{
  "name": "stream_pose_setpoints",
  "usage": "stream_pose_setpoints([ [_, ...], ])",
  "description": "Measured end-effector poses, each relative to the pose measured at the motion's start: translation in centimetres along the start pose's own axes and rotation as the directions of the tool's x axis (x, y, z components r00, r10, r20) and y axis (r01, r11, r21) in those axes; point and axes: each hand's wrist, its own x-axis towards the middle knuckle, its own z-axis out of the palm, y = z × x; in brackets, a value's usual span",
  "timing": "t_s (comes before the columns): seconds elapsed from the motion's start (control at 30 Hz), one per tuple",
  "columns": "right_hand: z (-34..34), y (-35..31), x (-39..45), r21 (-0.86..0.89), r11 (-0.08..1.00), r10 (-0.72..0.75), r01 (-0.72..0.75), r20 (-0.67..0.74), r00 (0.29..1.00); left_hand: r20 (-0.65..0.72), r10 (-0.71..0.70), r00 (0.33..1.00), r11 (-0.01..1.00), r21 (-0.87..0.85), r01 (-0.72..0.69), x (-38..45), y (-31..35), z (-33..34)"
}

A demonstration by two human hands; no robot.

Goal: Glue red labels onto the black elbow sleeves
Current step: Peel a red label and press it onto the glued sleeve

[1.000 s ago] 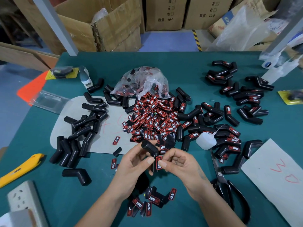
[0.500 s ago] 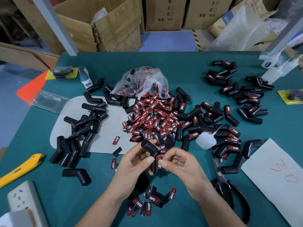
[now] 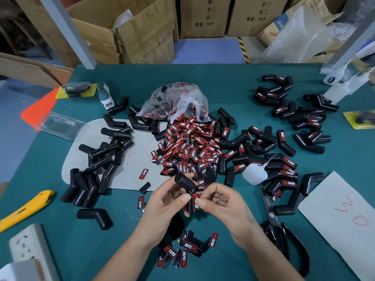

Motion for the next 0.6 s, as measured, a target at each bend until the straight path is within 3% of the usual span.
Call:
stream_pose_setpoints([
  [0.6, 0.13, 0.17, 0.13, -0.023, 1.0, -0.004, 0.004, -0.023, 1.0, 0.0, 0.008, 1.0, 1.0, -0.001, -0.008, 0.03, -0.01, 0.18],
])
